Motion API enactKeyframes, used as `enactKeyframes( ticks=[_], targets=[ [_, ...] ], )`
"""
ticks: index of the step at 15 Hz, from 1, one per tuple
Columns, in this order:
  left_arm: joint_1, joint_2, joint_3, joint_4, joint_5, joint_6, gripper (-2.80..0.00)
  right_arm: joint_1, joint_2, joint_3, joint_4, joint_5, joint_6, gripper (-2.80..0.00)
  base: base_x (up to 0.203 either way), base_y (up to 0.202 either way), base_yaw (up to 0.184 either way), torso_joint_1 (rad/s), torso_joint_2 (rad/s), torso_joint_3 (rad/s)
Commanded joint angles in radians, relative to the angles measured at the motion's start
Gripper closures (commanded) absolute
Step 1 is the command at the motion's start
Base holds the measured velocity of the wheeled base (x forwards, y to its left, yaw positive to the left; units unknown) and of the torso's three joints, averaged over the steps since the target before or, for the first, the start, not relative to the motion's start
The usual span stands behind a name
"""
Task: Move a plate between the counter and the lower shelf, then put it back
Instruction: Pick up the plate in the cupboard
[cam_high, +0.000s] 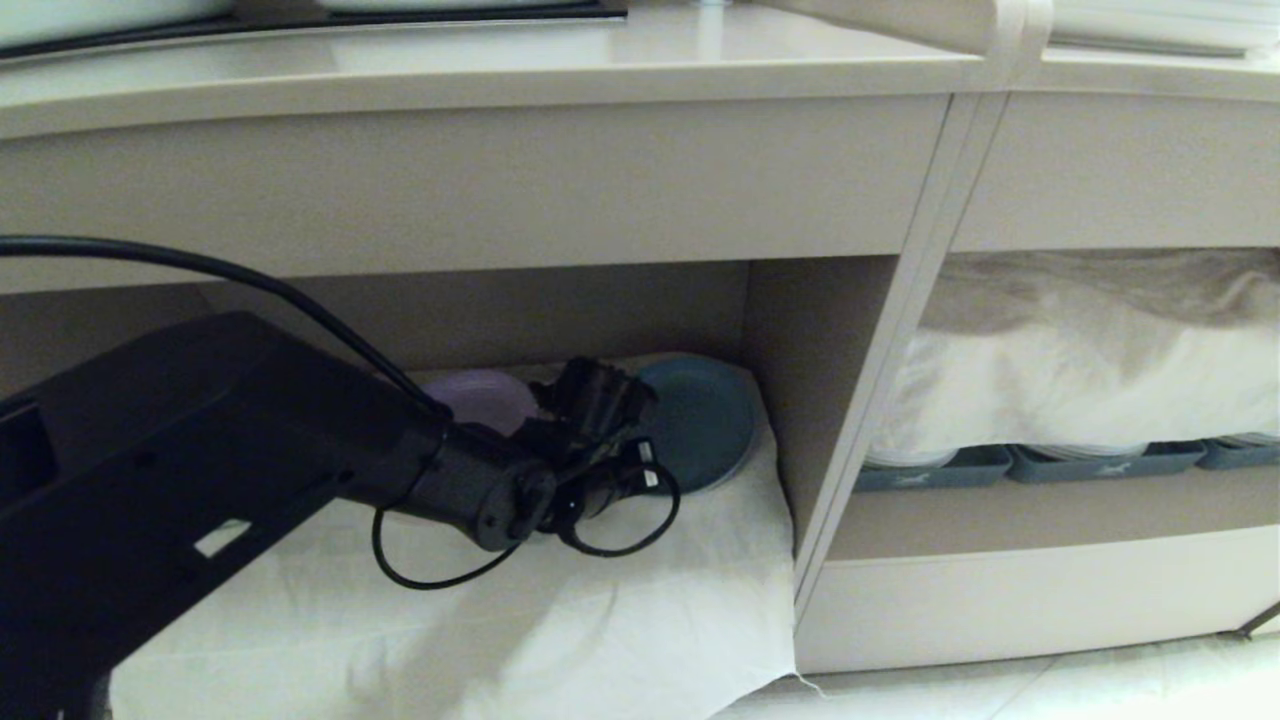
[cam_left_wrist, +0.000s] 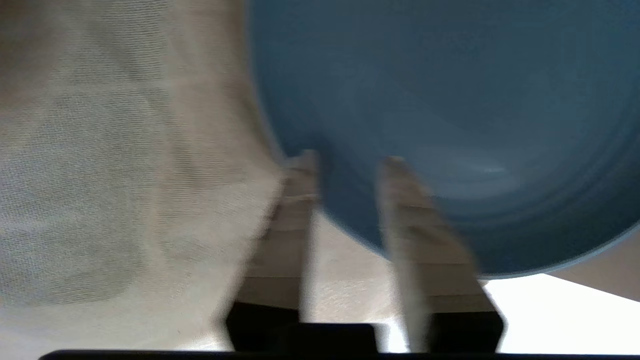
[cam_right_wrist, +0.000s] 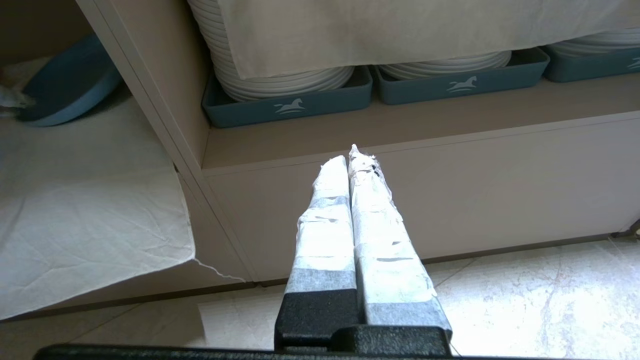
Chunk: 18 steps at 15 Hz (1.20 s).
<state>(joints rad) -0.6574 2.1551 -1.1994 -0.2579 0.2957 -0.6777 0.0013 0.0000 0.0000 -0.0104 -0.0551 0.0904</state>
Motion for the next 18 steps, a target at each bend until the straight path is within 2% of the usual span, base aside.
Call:
enactKeyframes(
  ticks=[1, 12, 16, 18],
  targets=[
    [-0.001, -0.001, -0.002, -0.001, 0.002, -0.005, -2.8, 0.0, 0.002, 0.0, 0.0, 0.0, 0.001, 0.0, 0.0, 0.0, 0.0, 0.0, 0.0, 0.0],
    [-0.01, -0.003, -0.049, 0.002, 0.042, 0.0, -2.8, 0.0, 0.001, 0.0, 0.0, 0.0, 0.0, 0.0, 0.0, 0.0, 0.0, 0.0, 0.0, 0.0],
    [-0.018, -0.009, -0.05, 0.044, 0.087, -0.003, -2.8, 0.0, 0.0, 0.0, 0.0, 0.0, 0.0, 0.0, 0.0, 0.0, 0.0, 0.0, 0.0, 0.0],
    [-0.031, -0.011, -0.052, 0.075, 0.122, -0.024, -2.8, 0.0, 0.0, 0.0, 0.0, 0.0, 0.0, 0.0, 0.0, 0.0, 0.0, 0.0, 0.0, 0.0]
  ],
)
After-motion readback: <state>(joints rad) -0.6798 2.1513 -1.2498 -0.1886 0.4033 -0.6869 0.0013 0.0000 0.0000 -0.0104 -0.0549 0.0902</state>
